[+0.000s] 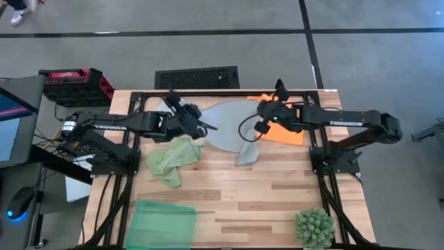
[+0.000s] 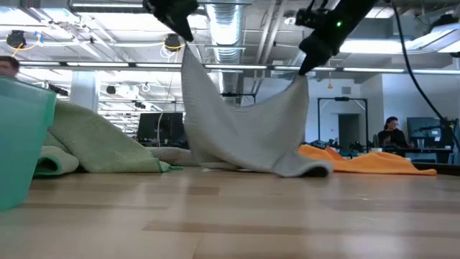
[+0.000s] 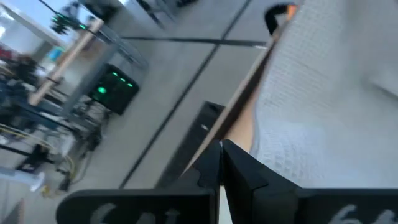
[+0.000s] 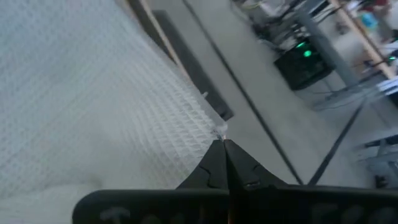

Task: Fold microfiber towels
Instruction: Fold the bottom gray microfiber cloth

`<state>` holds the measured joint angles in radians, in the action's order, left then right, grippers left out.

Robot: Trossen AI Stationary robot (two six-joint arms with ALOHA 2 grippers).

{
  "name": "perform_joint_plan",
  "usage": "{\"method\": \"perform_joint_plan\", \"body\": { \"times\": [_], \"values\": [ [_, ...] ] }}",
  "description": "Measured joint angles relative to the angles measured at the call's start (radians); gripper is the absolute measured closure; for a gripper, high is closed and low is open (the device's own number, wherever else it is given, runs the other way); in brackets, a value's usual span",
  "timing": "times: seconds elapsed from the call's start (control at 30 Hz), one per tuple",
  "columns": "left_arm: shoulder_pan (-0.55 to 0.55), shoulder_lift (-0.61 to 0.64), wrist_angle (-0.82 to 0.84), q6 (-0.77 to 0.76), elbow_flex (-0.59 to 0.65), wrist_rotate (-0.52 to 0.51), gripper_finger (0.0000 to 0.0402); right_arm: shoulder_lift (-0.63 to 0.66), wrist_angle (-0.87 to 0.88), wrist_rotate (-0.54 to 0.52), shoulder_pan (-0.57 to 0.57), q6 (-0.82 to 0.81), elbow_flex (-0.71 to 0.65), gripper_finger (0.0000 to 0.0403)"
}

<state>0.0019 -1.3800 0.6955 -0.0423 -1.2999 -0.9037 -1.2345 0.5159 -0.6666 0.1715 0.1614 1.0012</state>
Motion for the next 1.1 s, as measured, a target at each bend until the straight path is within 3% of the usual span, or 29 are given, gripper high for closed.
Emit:
{"method": "perform_joint_plan", "body": {
  "times": [0.17, 0.37, 0.57, 0.73, 0.83, 1.1],
  "values": [
    [0.078, 0.0, -0.17, 0.149, 0.0, 0.007, 0.0401, 0.066, -0.026, -0.067, 0.008, 0.037, 0.0, 0.0403],
    [0.193, 0.0, -0.299, 0.267, 0.0, 0.091, 0.0401, 0.116, -0.137, -0.071, 0.059, 0.128, 0.0, 0.0403],
    [0.278, 0.0, -0.507, 0.42, 0.0, 0.095, 0.0401, 0.144, -0.286, -0.07, 0.126, 0.254, 0.001, 0.0403],
    [0.303, 0.0, -0.697, 0.557, 0.0, 0.121, 0.0401, 0.151, -0.286, -0.072, 0.155, 0.291, 0.064, 0.0403],
    [0.299, 0.0, -0.668, 0.59, 0.0, 0.113, 0.0401, 0.151, -0.242, -0.072, 0.138, 0.308, 0.109, 0.0403],
    [0.233, 0.0, -0.372, 0.545, 0.0, 0.054, 0.0401, 0.151, 0.027, -0.065, 0.01, 0.231, 0.148, 0.0403]
  ]
}}
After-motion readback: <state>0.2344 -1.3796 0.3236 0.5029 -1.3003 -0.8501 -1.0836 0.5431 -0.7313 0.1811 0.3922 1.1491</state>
